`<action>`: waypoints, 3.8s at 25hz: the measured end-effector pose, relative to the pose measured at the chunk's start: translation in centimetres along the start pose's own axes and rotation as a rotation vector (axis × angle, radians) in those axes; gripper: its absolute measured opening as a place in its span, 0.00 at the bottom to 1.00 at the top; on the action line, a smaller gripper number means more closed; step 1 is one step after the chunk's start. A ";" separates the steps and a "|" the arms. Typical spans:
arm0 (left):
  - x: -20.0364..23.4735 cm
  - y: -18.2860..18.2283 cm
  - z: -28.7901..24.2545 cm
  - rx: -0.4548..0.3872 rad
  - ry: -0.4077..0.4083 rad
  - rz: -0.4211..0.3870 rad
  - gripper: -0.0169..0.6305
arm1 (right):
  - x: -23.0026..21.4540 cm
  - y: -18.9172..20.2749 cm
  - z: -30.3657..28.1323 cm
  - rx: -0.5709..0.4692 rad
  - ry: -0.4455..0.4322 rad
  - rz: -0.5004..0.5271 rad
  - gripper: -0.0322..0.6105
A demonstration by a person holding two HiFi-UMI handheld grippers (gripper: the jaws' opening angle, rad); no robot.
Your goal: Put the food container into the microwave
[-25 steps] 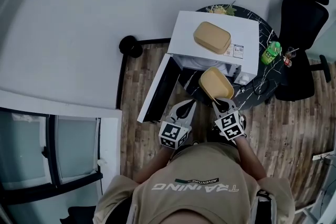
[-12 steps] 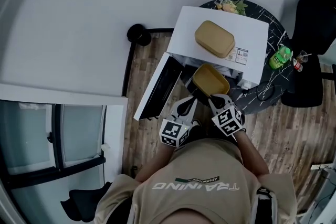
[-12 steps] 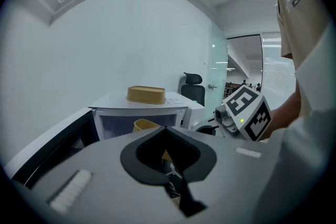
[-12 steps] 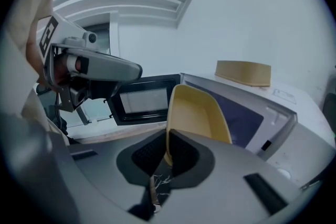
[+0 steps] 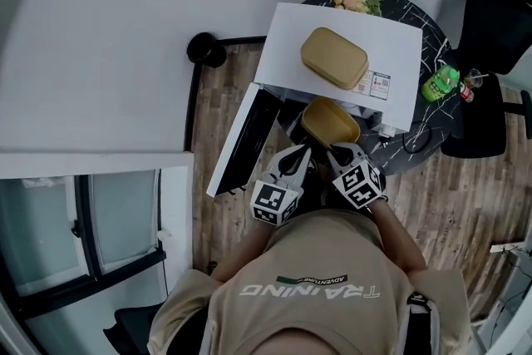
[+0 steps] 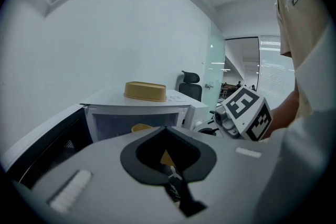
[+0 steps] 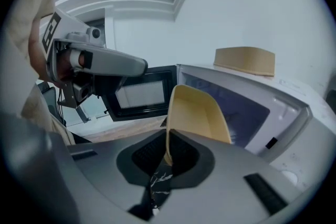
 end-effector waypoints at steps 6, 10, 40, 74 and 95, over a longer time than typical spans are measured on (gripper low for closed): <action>2.1 -2.5 -0.6 -0.055 0.059 -0.039 0.03 | -1.3 -0.8 -0.7 0.062 0.047 -0.020 0.07; 4.1 -2.6 -0.7 -0.069 0.101 -0.054 0.03 | -1.6 -2.5 -2.1 0.116 0.097 0.017 0.07; 11.1 -2.6 -1.5 -0.120 0.028 0.039 0.03 | -10.5 -3.2 -11.4 0.286 0.318 0.210 0.07; 9.7 -3.2 -1.1 -0.100 0.051 -0.028 0.03 | -12.2 -2.9 -13.0 0.327 0.388 0.300 0.07; 7.3 -1.9 -1.4 -0.102 0.267 -0.090 0.03 | -7.3 -3.5 -4.8 0.165 0.426 -0.099 0.07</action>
Point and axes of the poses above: the fingertips, and each gripper's own axes: z backward along the fingers, x to its left, y out of its underside, the point moved 1 cm from there along z, backward along the fingers, and after that the axes turned 13 degrees about x, right-handed, at the moved point
